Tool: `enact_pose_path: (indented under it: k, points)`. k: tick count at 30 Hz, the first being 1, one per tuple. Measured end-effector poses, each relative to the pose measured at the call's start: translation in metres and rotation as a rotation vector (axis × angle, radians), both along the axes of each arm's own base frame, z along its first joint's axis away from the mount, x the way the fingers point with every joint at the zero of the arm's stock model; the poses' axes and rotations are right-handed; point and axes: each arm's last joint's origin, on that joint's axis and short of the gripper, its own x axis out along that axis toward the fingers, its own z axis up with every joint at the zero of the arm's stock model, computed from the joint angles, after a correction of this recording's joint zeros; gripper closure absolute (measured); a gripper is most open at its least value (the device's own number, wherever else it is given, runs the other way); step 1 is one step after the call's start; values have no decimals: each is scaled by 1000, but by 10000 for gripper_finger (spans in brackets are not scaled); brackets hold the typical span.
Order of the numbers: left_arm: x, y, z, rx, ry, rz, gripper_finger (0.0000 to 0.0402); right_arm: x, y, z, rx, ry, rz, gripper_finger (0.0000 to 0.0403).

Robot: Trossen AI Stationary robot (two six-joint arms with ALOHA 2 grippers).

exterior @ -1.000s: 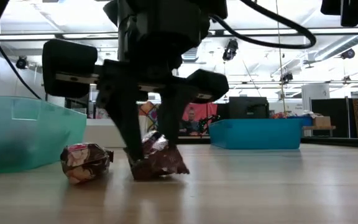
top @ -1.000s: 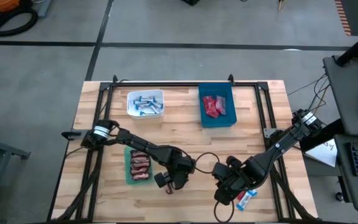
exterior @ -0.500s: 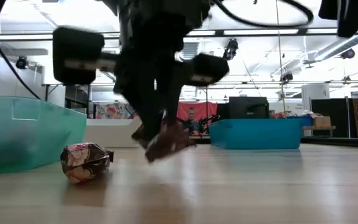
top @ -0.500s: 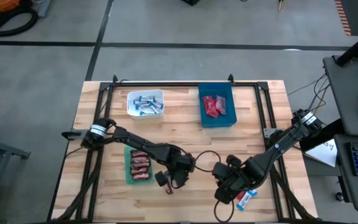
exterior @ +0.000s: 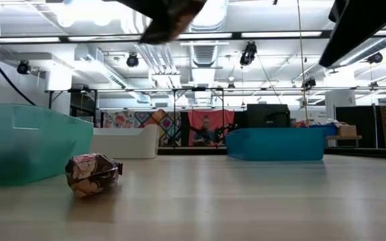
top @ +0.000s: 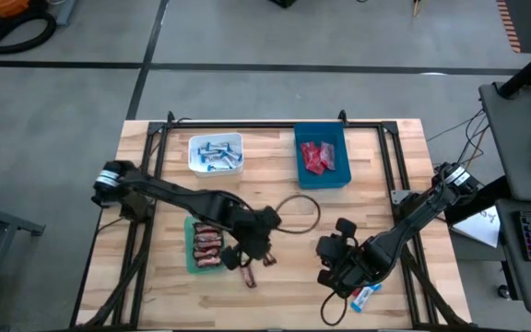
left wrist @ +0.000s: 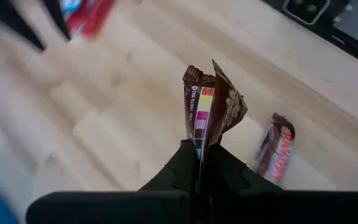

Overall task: Sort candy
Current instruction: Put the brown chocolate bar into the green bin

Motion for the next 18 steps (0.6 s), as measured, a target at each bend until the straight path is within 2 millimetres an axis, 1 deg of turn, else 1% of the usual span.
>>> enact_pose_path:
  k: [5,8,11,13,15,18]
  points:
    - [-32,12,26,20,90,206,400,-1,-4,-4,-100,-51,-28,300]
    - [-53,20,34,70,157,345,400,0,-6,-5,-141,-106,-63,300]
    - [-73,27,36,100,173,463,400,1,-7,-6,-173,-170,-99,300]
    - [-88,32,34,81,171,534,400,2,-7,-7,-187,-211,-112,300]
    - [-105,37,29,40,175,623,400,4,-6,-10,-194,-250,-119,300]
    - [-128,43,17,-34,166,818,400,5,-6,-14,-193,-285,-120,300]
